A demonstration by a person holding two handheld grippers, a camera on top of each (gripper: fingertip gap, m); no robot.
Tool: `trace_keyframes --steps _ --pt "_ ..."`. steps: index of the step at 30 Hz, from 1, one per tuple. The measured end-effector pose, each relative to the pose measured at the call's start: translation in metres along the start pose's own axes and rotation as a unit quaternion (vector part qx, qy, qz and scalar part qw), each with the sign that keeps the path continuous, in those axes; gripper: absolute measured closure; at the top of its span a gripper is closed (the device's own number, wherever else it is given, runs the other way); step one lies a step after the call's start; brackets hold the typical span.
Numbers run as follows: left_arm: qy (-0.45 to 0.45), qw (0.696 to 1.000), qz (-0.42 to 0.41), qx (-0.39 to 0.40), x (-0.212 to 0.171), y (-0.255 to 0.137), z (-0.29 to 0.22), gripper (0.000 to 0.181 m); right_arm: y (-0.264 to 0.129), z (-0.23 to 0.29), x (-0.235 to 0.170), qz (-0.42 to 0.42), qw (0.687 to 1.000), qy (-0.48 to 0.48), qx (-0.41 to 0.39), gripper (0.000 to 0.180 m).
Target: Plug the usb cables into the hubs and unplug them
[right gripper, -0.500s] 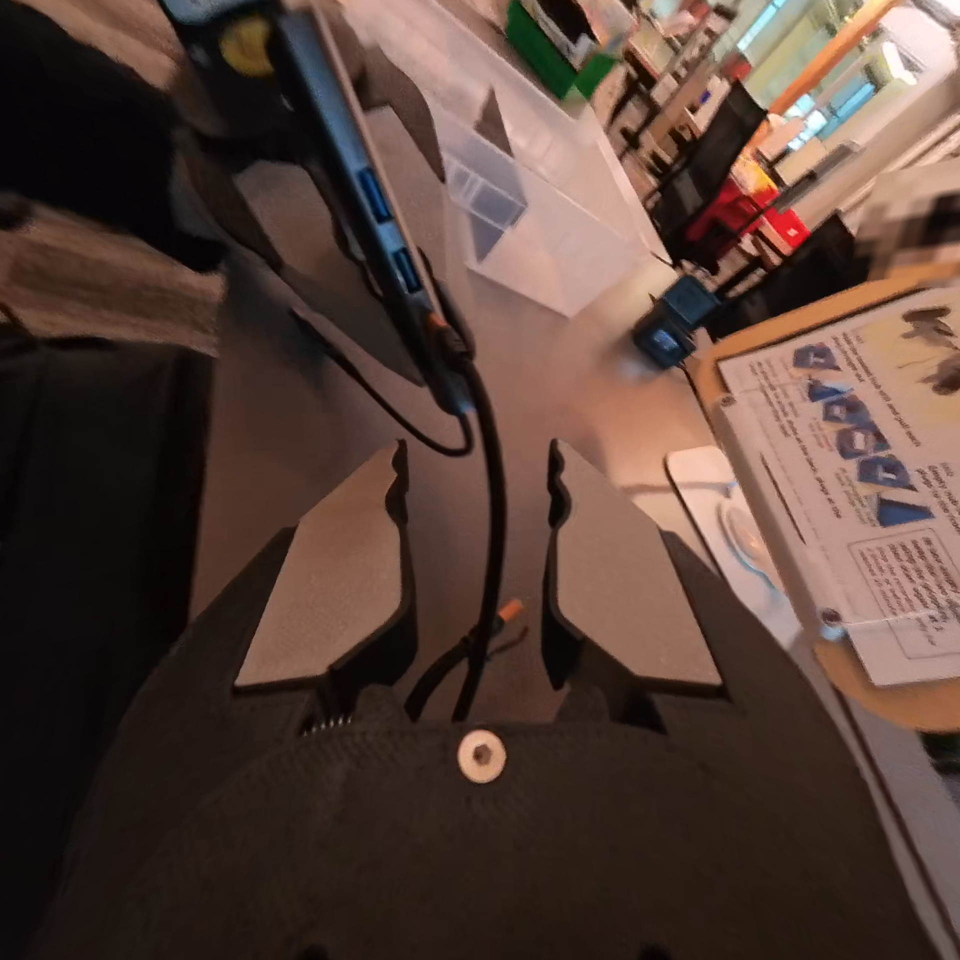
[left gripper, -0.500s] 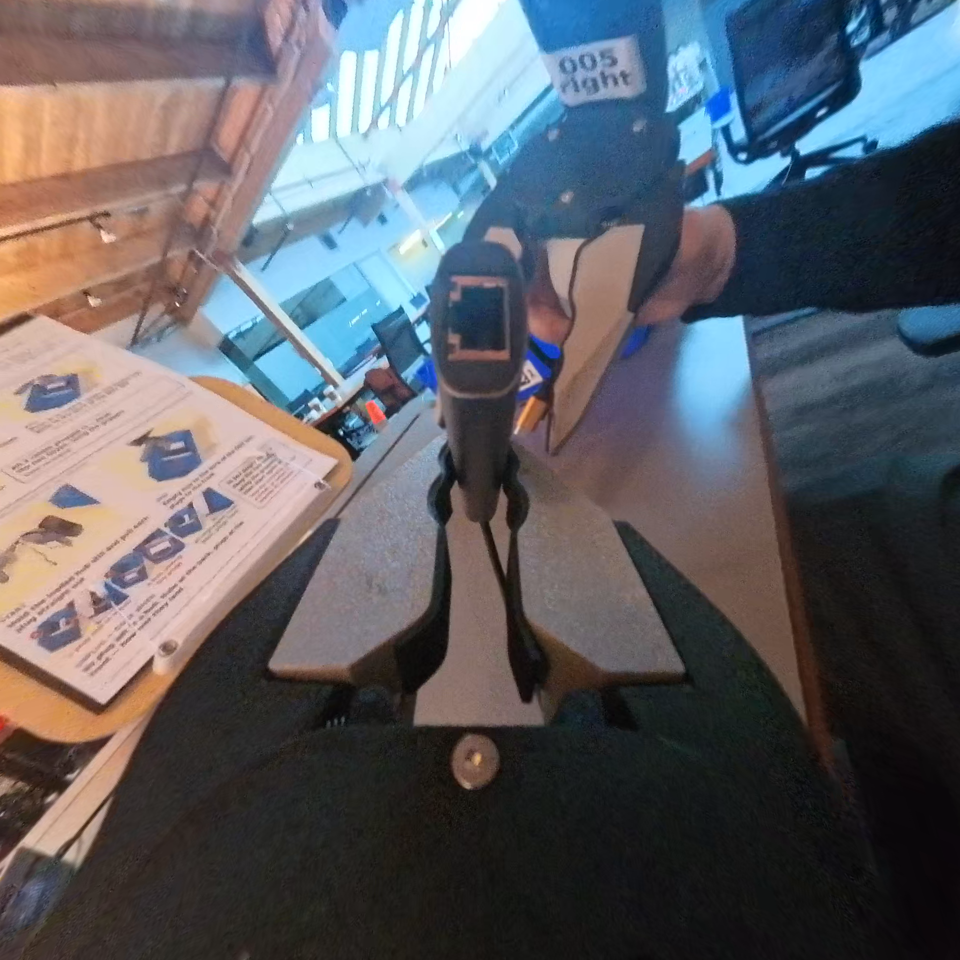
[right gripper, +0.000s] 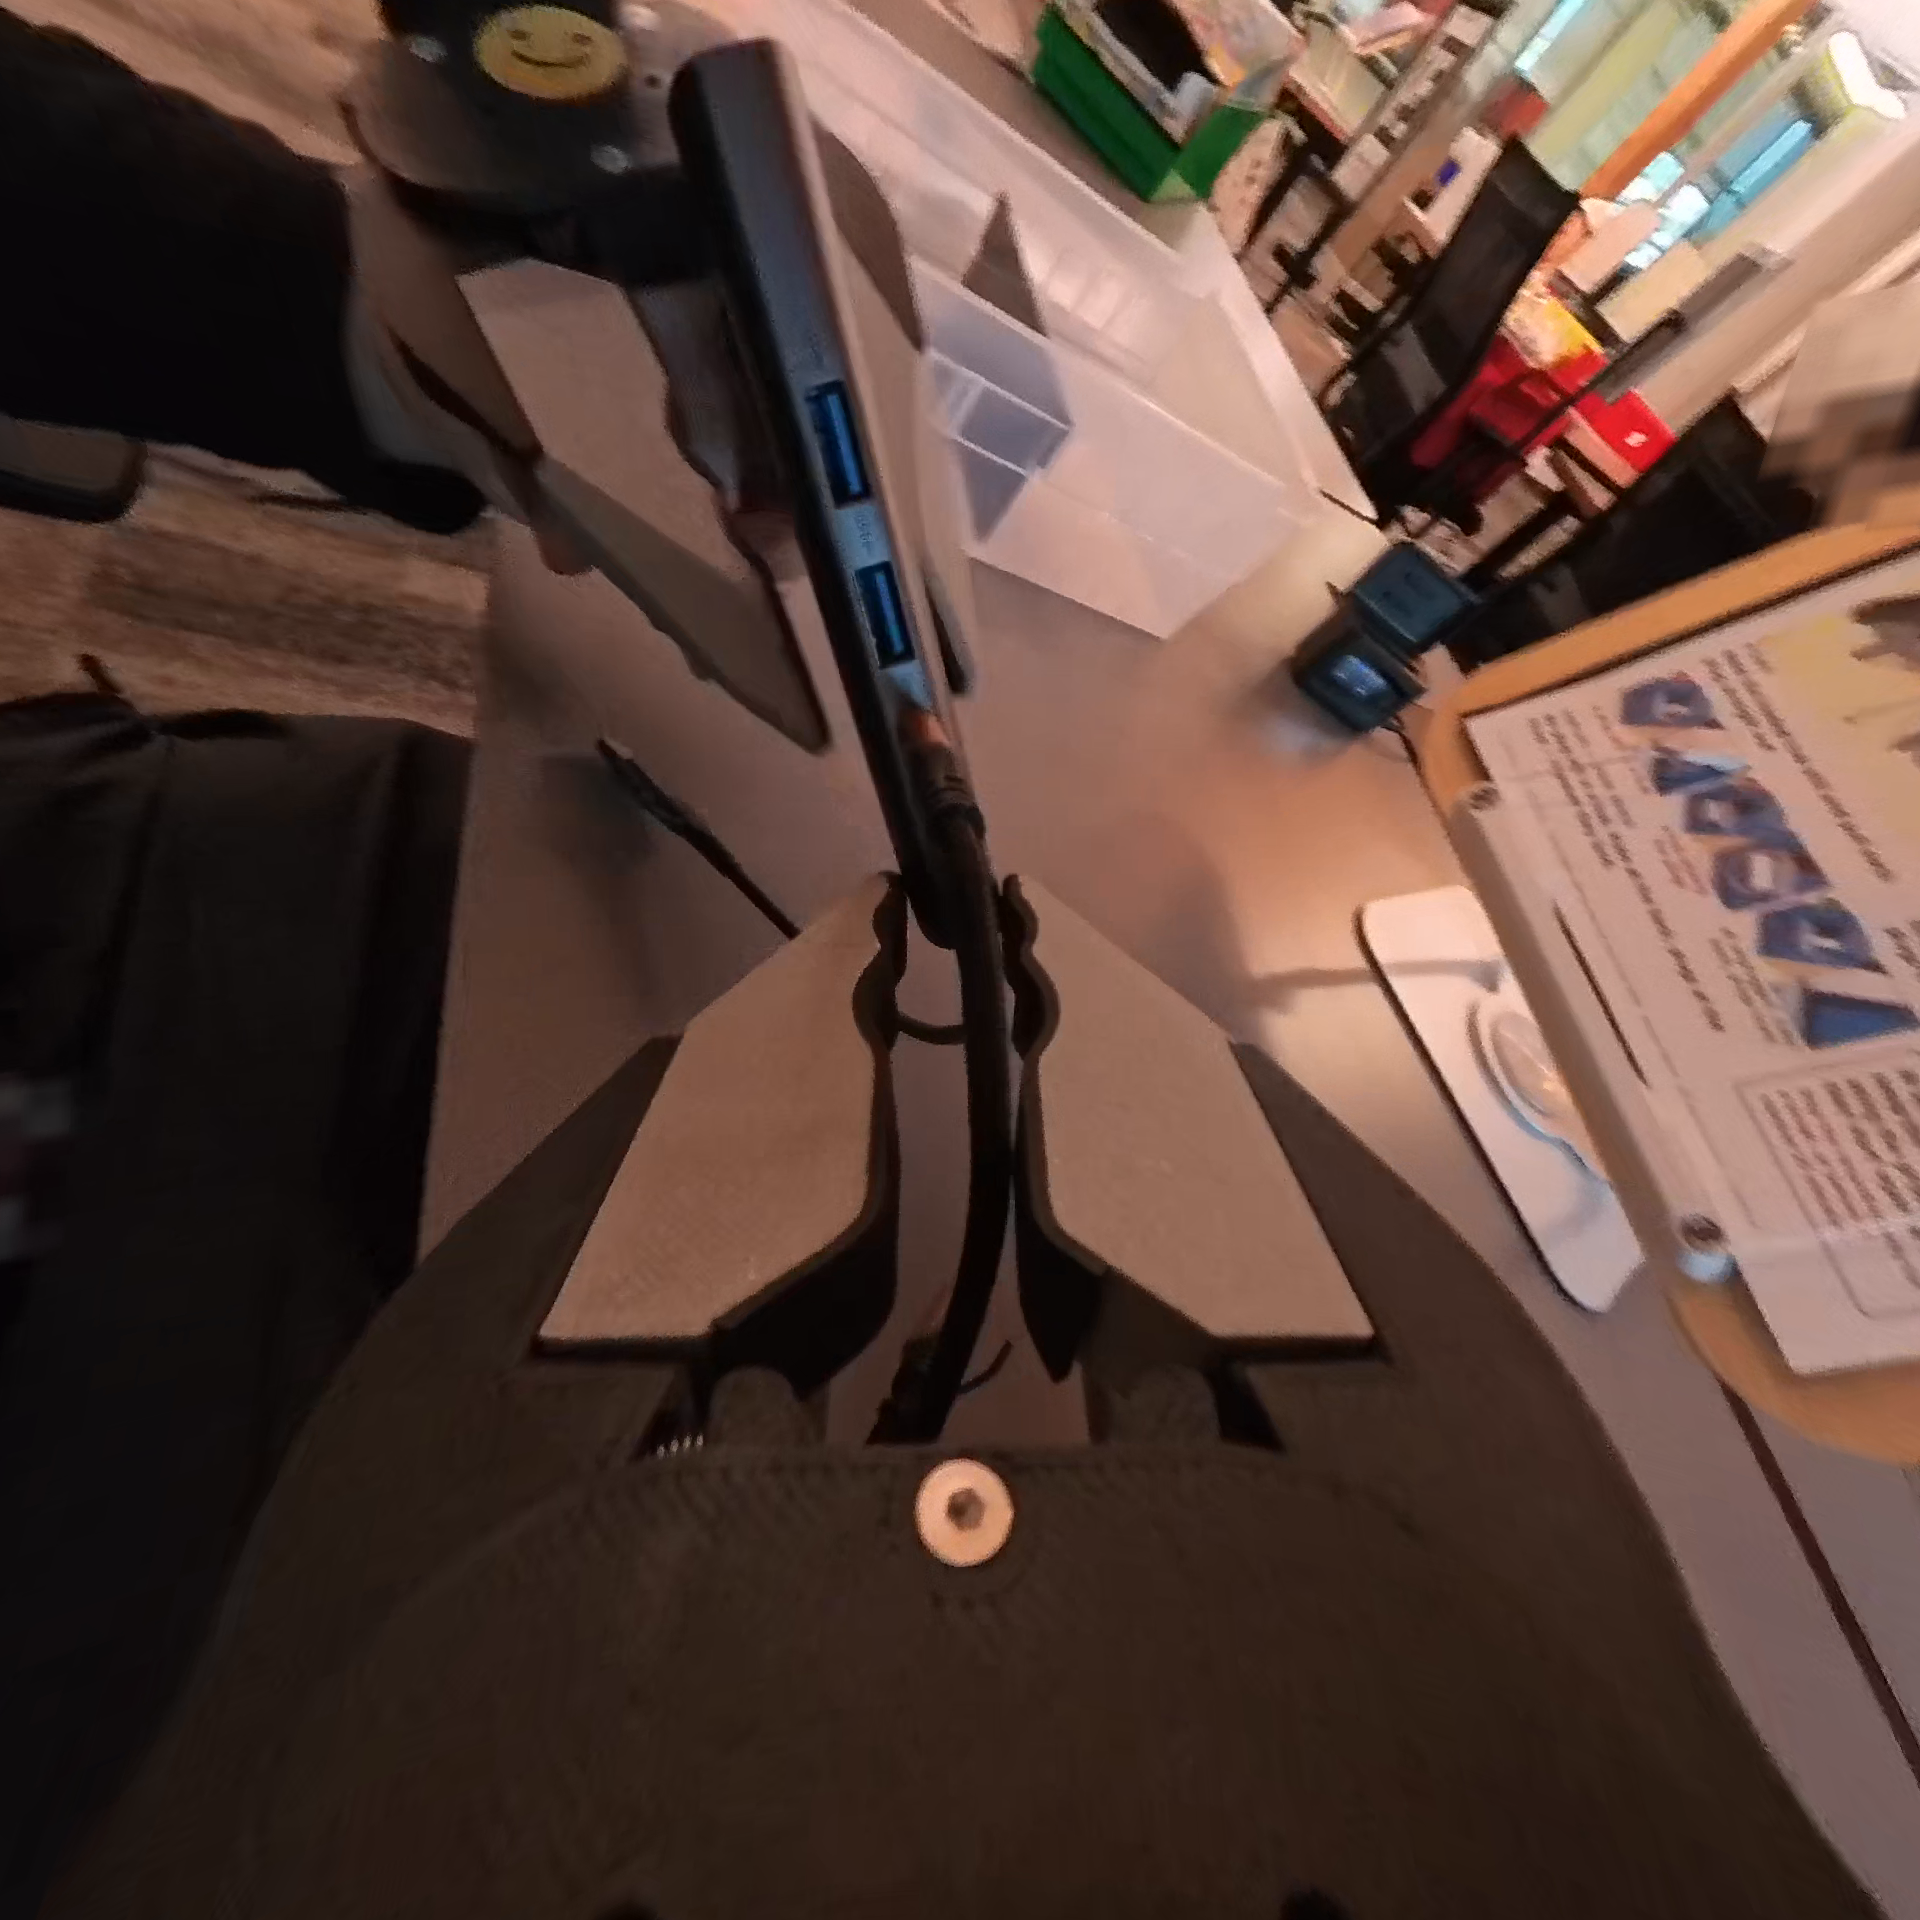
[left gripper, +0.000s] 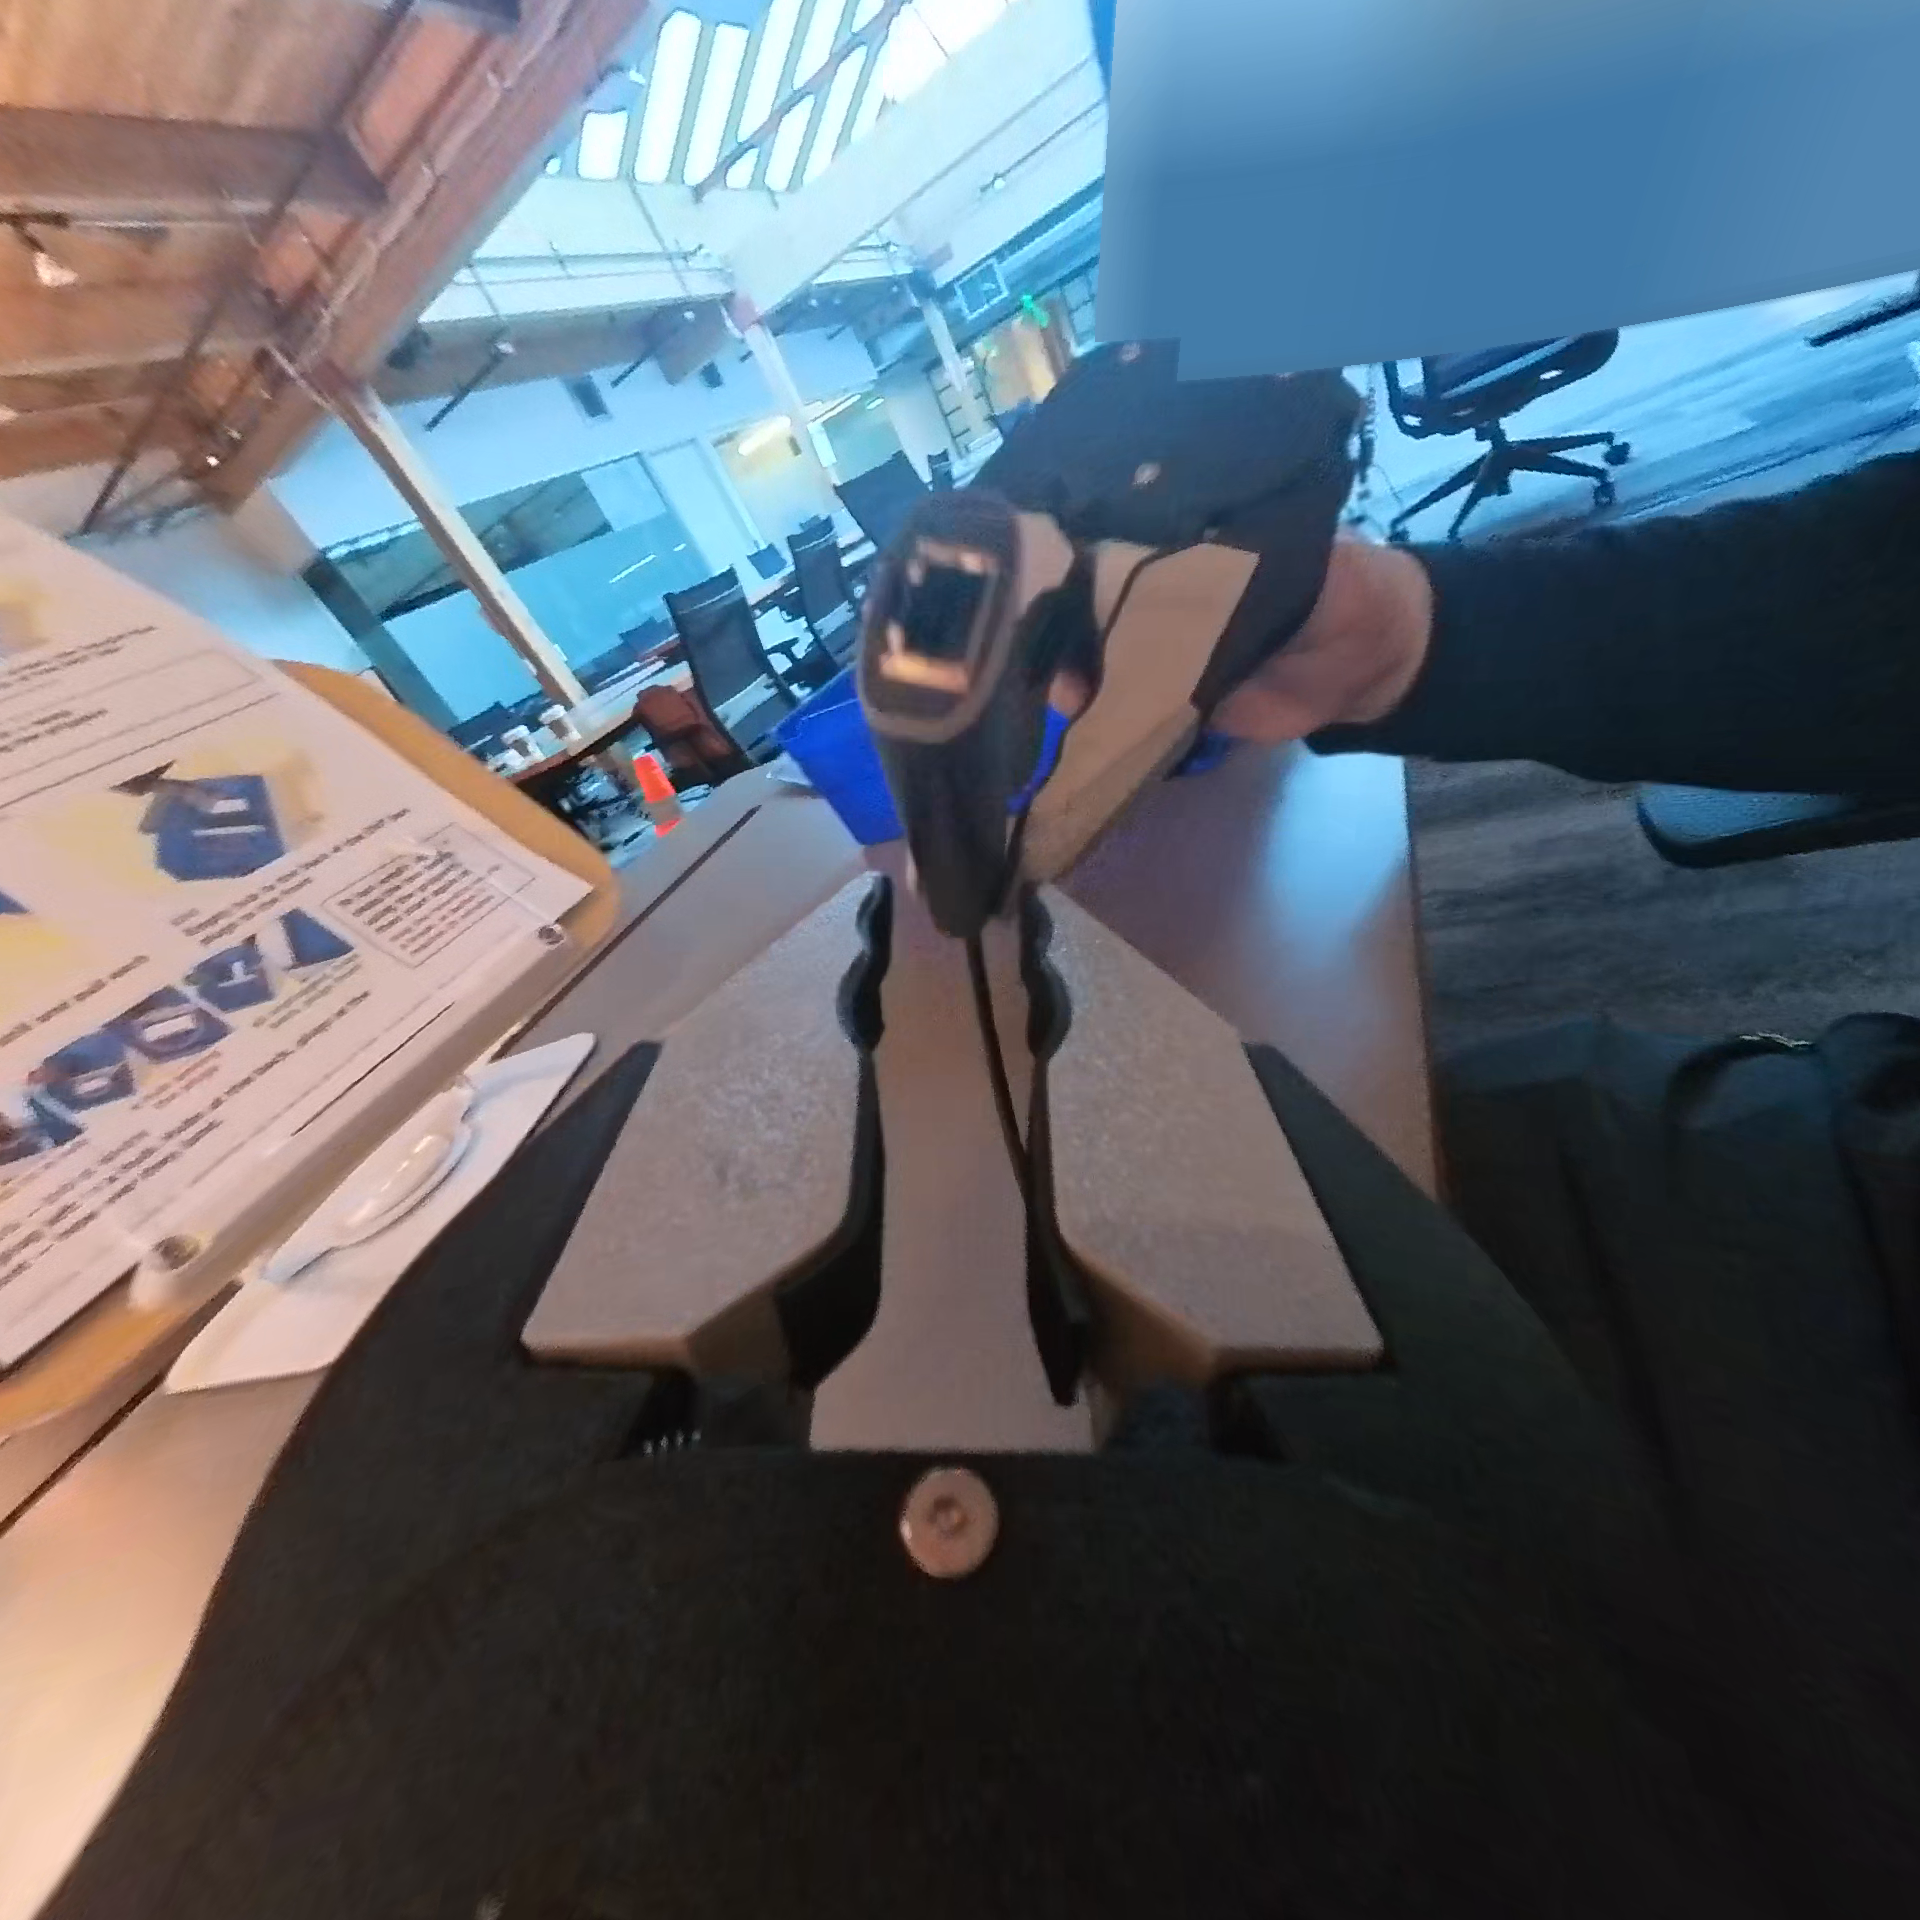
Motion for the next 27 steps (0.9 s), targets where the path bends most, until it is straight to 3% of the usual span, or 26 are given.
trace_keyframes --steps 3,5,12,18,23,27 --pt "-0.025 0.999 0.032 0.025 -0.004 -0.009 0.017 0.152 -0.028 -0.033 0.003 -0.001 0.996 0.042 -0.073 0.165" --pt "-0.037 0.996 0.074 0.039 -0.01 -0.012 0.026 0.151 -0.067 -0.063 0.009 -0.005 0.985 0.07 -0.156 0.165" --pt "-0.093 0.985 0.131 0.06 -0.028 -0.009 0.032 0.141 -0.258 -0.116 0.004 -0.002 0.887 0.11 -0.448 0.165" --pt "-0.113 0.983 0.134 0.061 -0.028 -0.007 0.033 0.137 -0.326 -0.11 -0.03 0.053 0.861 0.172 -0.475 0.166" --pt "-0.104 0.981 0.141 0.081 -0.029 -0.011 0.038 0.138 -0.343 -0.107 -0.028 0.003 0.861 0.189 -0.472 0.166" --pt "-0.114 0.98 0.141 0.082 -0.032 -0.012 0.039 0.138 -0.343 -0.112 -0.038 0.013 0.851 0.19 -0.489 0.166"
Point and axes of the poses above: each gripper's, where its closed fingertips meet, y out along the fingers, x out of its top, z = x × y across the jaws, the point moved 4 cm from there along -y, back along the fingers, and after that the axes turned 5 degrees about -y, right-handed, at the moved point
